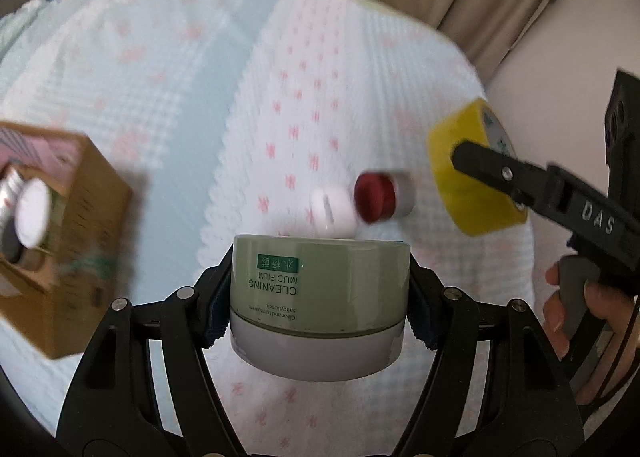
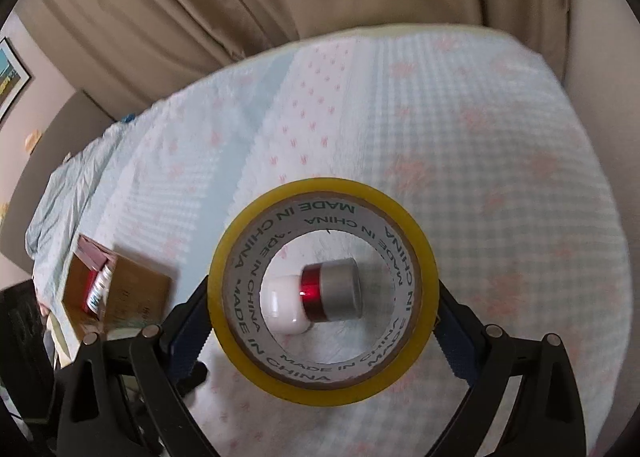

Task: Organize rigid objects
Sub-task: 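Carry the mud jar and tape roll over the cardboard box with both tools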

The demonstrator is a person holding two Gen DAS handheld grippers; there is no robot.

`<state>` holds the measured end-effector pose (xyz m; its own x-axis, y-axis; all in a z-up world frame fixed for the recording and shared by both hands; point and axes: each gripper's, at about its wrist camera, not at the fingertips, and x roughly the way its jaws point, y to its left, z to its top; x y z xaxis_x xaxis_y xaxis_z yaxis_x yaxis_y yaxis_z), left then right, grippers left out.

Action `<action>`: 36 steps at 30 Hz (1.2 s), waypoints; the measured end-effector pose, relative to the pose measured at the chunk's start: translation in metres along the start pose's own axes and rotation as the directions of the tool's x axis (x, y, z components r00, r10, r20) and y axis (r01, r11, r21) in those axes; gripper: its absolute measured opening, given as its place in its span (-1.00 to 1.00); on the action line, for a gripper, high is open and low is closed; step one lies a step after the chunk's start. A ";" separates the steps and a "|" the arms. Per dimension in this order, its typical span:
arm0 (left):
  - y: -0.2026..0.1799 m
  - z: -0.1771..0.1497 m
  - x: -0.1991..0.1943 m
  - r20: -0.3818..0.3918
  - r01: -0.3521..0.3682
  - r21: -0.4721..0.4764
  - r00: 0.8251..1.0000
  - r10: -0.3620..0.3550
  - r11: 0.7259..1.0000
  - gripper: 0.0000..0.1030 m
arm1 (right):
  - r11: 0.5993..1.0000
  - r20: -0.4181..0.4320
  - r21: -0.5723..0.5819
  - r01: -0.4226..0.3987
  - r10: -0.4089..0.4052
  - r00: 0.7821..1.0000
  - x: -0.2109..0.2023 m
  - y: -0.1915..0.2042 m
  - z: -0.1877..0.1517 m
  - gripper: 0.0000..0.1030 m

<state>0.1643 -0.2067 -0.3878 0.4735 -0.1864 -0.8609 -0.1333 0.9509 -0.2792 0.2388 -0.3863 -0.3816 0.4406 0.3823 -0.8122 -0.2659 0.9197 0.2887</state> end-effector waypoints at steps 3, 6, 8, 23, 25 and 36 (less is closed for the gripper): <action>0.002 0.010 -0.037 0.043 0.009 0.017 0.999 -0.010 1.000 0.32 | 0.999 0.037 -0.001 0.033 -0.033 0.999 -0.037 0.017 0.004 0.87; -0.002 0.020 -0.073 0.082 0.023 0.029 0.996 -0.025 0.999 0.32 | 0.997 0.067 -0.009 0.072 -0.071 0.995 -0.075 0.040 0.009 0.87; -0.001 0.025 -0.099 0.107 0.028 0.042 0.994 -0.032 0.999 0.32 | 0.997 0.080 0.000 0.083 -0.082 0.993 -0.097 0.053 0.012 0.87; 0.083 0.055 -0.261 0.171 0.039 -0.007 0.985 -0.037 0.999 0.32 | 0.996 0.125 -0.069 0.057 -0.048 0.991 -0.186 0.185 0.015 0.87; 0.107 0.058 -0.271 0.168 0.051 -0.021 0.985 -0.046 0.998 0.32 | 0.996 0.119 -0.071 0.049 -0.040 0.992 -0.184 0.206 0.011 0.87; 0.230 0.086 -0.296 0.123 0.074 0.054 0.989 -0.081 0.996 0.32 | 0.997 0.106 0.036 0.061 -0.065 0.992 -0.140 0.325 -0.003 0.87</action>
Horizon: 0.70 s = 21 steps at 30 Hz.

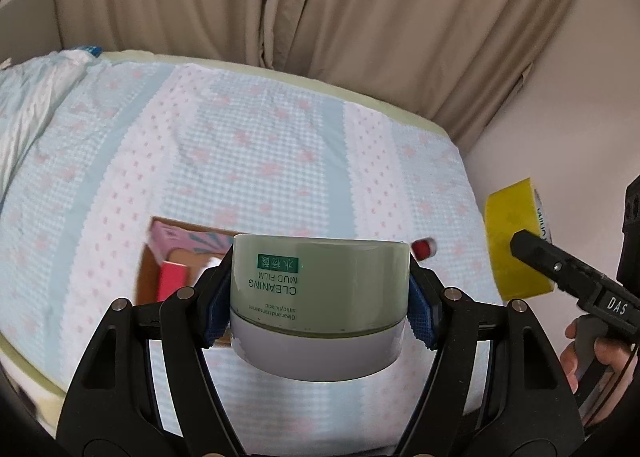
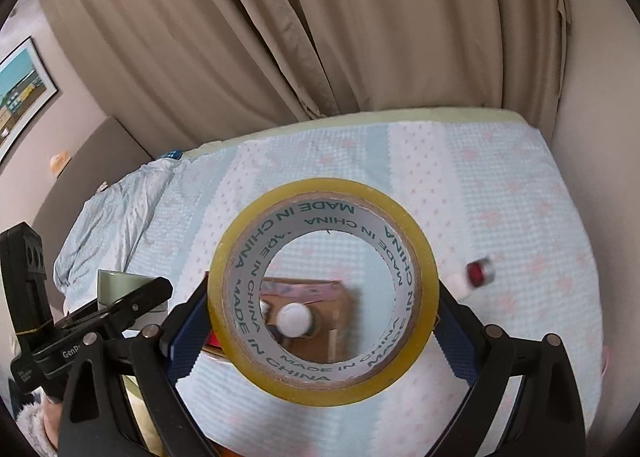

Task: Organize rigid objects
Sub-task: 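Carry the mud jar and tape roll over the cardboard box with both tools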

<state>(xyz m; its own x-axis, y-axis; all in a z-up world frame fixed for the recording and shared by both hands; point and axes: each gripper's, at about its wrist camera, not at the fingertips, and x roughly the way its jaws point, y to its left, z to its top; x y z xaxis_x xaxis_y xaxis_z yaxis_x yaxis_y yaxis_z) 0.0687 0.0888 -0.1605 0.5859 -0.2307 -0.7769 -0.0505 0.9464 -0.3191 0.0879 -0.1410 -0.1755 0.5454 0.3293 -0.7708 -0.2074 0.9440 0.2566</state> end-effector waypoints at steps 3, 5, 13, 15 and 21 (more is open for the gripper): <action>0.033 0.007 -0.002 -0.024 0.011 0.029 1.000 -0.011 1.000 0.32 | 0.999 -0.020 0.012 0.030 -0.029 0.999 0.015 0.031 -0.010 0.87; 0.051 0.012 0.002 -0.044 0.018 0.047 0.999 -0.016 0.999 0.32 | 0.998 -0.032 0.041 0.042 -0.041 0.999 0.026 0.050 -0.017 0.87; 0.114 0.028 0.026 -0.133 0.046 0.081 0.990 -0.035 0.996 0.32 | 0.991 -0.087 0.106 0.078 -0.069 0.994 0.072 0.100 -0.035 0.87; 0.122 0.029 0.033 -0.147 0.041 0.081 0.989 -0.029 0.996 0.32 | 0.991 -0.099 0.106 0.076 -0.066 0.993 0.083 0.106 -0.036 0.87; 0.145 0.032 0.059 -0.187 0.017 0.079 0.982 -0.002 0.997 0.32 | 0.991 -0.151 0.104 0.080 -0.064 0.987 0.122 0.114 -0.040 0.87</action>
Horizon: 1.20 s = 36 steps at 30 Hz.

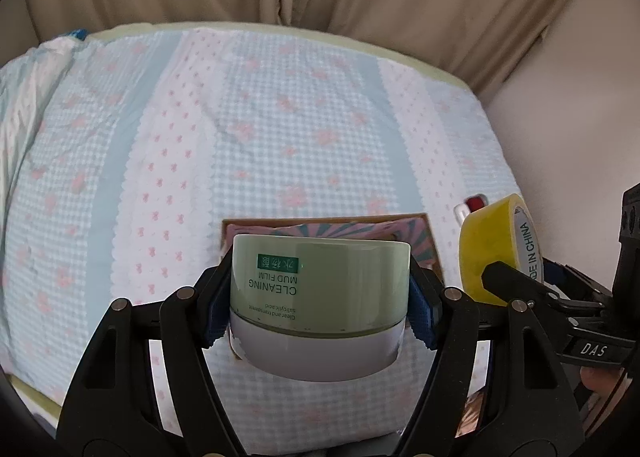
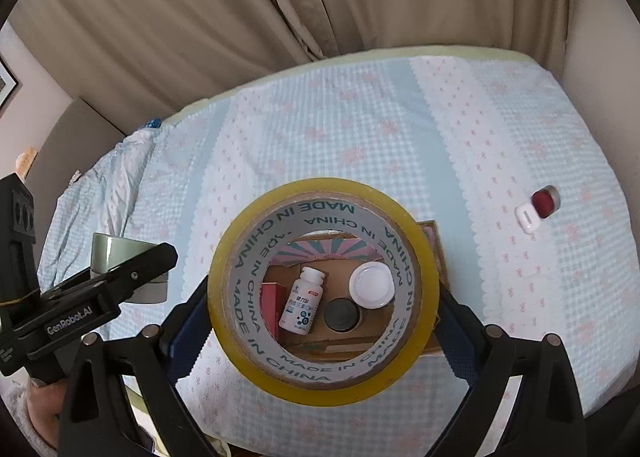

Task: Organize rigid objects
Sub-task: 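Carry the mud jar and tape roll over the cardboard box with both tools, then release mud jar and tape roll into the box with both tools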

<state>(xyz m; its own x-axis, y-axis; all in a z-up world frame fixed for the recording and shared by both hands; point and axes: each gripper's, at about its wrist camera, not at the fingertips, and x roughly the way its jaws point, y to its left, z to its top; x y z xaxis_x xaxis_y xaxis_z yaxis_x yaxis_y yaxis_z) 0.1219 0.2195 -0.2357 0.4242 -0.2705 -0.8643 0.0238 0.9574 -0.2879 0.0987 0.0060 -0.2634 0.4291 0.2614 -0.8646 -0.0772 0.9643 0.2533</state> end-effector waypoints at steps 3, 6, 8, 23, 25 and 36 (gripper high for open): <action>0.006 0.003 0.017 -0.035 0.000 0.015 0.999 0.000 1.000 0.32 | 1.000 -0.044 0.021 0.020 -0.019 0.999 0.022 -0.005 0.001 0.88; 0.010 0.006 0.044 -0.092 -0.001 0.044 0.996 0.005 0.999 0.32 | 0.999 -0.110 0.035 0.041 -0.037 0.993 0.048 -0.013 0.001 0.88; 0.013 0.006 0.060 -0.122 0.004 0.036 0.993 0.001 0.999 0.32 | 0.997 -0.149 0.045 0.058 -0.051 0.987 0.065 -0.020 0.003 0.88; 0.002 0.006 0.188 -0.362 -0.003 0.158 0.930 0.061 0.987 0.32 | 0.990 -0.366 0.025 0.136 -0.118 0.923 0.165 -0.048 -0.014 0.88; 0.002 0.006 0.199 -0.383 -0.001 0.154 0.922 0.060 0.988 0.32 | 0.992 -0.374 0.000 0.127 -0.118 0.920 0.171 -0.047 -0.016 0.88; -0.004 0.014 0.223 -0.442 0.007 0.147 0.895 0.059 0.989 0.99 | 0.990 -0.308 -0.112 0.086 -0.117 0.944 0.177 -0.046 -0.022 0.99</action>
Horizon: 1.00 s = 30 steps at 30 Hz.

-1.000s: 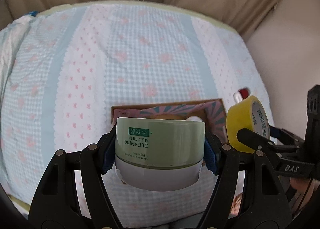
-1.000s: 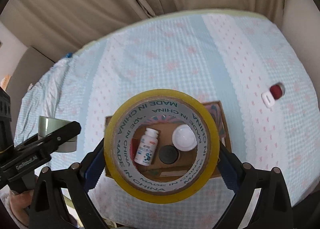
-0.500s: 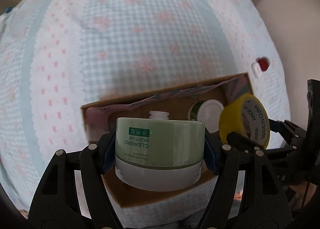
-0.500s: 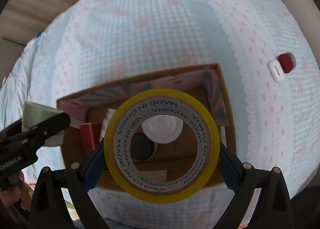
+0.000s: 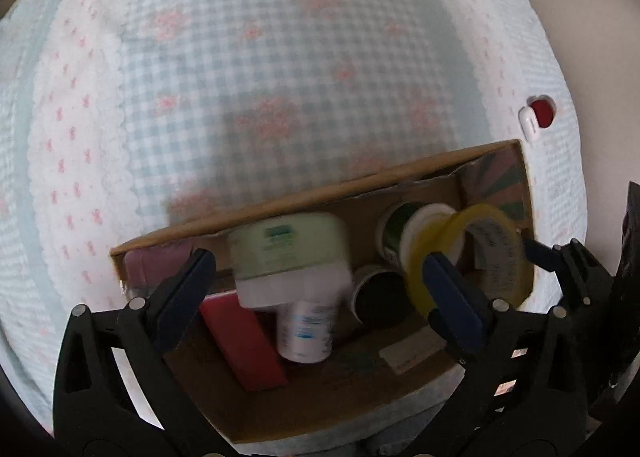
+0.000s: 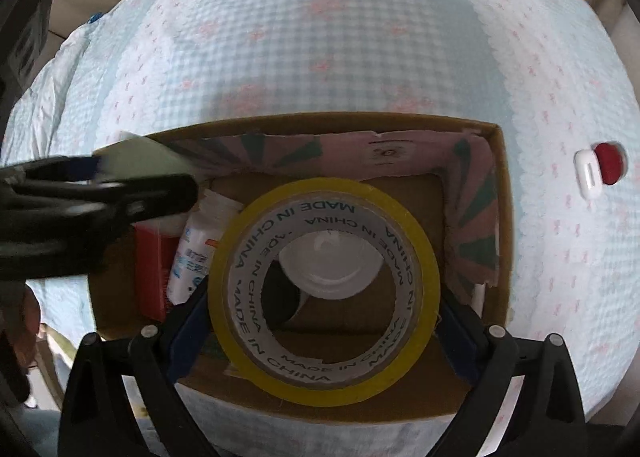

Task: Organize rigid objects
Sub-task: 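Release mud jar and tape roll into the box with both tools, then move both tools toward the white earbud case and red-silver cylinder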

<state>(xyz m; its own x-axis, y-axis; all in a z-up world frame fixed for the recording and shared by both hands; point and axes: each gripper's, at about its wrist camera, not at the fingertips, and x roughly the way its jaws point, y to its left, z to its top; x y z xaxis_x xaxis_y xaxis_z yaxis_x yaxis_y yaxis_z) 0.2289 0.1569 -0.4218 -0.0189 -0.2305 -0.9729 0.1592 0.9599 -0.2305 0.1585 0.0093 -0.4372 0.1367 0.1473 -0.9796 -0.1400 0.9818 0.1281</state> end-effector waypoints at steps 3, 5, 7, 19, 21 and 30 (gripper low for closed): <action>-0.002 0.000 -0.005 0.001 -0.013 0.013 1.000 0.013 1.000 0.99 | 1.000 0.074 -0.022 -0.002 0.004 0.997 -0.012 -0.002 -0.004 0.99; -0.003 -0.003 -0.009 0.003 -0.012 0.014 1.000 0.012 1.000 0.99 | 0.999 0.014 -0.044 -0.007 0.008 1.000 -0.008 -0.003 -0.007 0.99; -0.004 -0.006 -0.011 0.003 -0.017 0.012 1.000 0.017 1.000 0.99 | 0.999 -0.010 -0.050 -0.011 0.011 1.000 -0.008 -0.004 -0.010 0.99; -0.005 -0.036 -0.033 0.059 -0.047 -0.020 0.997 0.048 0.999 0.99 | 1.000 0.046 -0.014 -0.019 0.020 0.999 -0.044 -0.002 -0.026 0.99; -0.004 -0.042 -0.042 0.080 -0.048 -0.030 0.996 0.051 0.998 0.99 | 1.000 0.063 -0.011 -0.012 0.013 0.998 -0.048 0.000 -0.024 0.99; 0.009 -0.075 -0.100 0.185 -0.059 -0.096 0.980 0.076 0.994 0.99 | 0.999 0.166 -0.034 0.016 -0.010 0.986 -0.094 0.015 -0.031 0.99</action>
<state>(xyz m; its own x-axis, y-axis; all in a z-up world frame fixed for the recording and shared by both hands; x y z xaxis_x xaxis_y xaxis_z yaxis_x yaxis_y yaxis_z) 0.1579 0.2010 -0.3284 0.1763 -0.1820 -0.9674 0.0641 0.9828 -0.1732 0.1131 0.0069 -0.3480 0.2995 0.1554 -0.9414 -0.1710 0.9794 0.1073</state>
